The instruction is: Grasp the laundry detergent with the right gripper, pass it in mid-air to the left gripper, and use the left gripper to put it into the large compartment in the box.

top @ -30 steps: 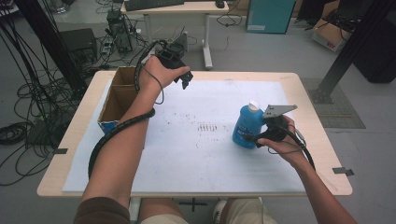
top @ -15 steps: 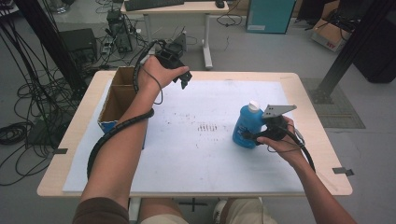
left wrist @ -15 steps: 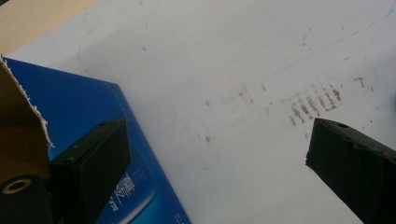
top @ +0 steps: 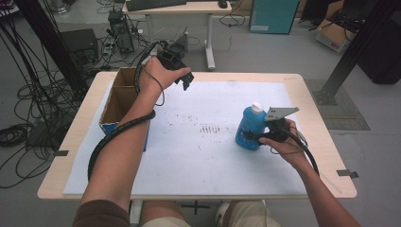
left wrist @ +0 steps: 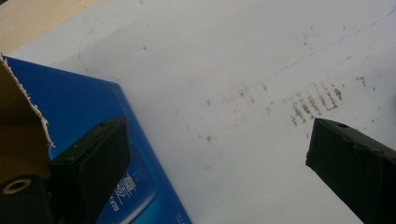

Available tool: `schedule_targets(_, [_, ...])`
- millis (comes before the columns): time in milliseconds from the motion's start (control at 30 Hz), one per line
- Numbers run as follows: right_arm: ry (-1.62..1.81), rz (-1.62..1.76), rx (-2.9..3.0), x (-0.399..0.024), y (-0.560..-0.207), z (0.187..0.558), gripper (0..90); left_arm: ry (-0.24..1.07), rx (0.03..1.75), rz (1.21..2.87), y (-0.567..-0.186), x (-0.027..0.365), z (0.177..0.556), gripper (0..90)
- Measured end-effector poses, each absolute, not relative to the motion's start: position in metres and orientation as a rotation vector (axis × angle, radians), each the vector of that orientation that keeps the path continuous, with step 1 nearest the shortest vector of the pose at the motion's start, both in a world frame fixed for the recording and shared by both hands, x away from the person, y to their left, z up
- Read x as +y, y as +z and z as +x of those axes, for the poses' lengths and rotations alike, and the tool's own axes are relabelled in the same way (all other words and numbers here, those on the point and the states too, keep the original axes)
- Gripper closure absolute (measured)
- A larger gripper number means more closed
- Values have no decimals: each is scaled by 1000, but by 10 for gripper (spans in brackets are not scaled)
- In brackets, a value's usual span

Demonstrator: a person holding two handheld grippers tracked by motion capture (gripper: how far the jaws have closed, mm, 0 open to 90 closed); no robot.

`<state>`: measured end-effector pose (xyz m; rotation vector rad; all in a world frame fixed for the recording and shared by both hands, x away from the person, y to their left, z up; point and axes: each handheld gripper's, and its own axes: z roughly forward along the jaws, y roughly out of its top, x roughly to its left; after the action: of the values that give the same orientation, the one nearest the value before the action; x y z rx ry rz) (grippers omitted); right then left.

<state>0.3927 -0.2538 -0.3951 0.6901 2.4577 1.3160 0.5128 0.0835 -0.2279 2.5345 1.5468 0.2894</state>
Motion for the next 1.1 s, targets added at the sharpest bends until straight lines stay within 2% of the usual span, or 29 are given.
schedule_targets(1100, [1317,694,2463,-254,-395,393,417,313,1528,2550,-221,84,509,67])
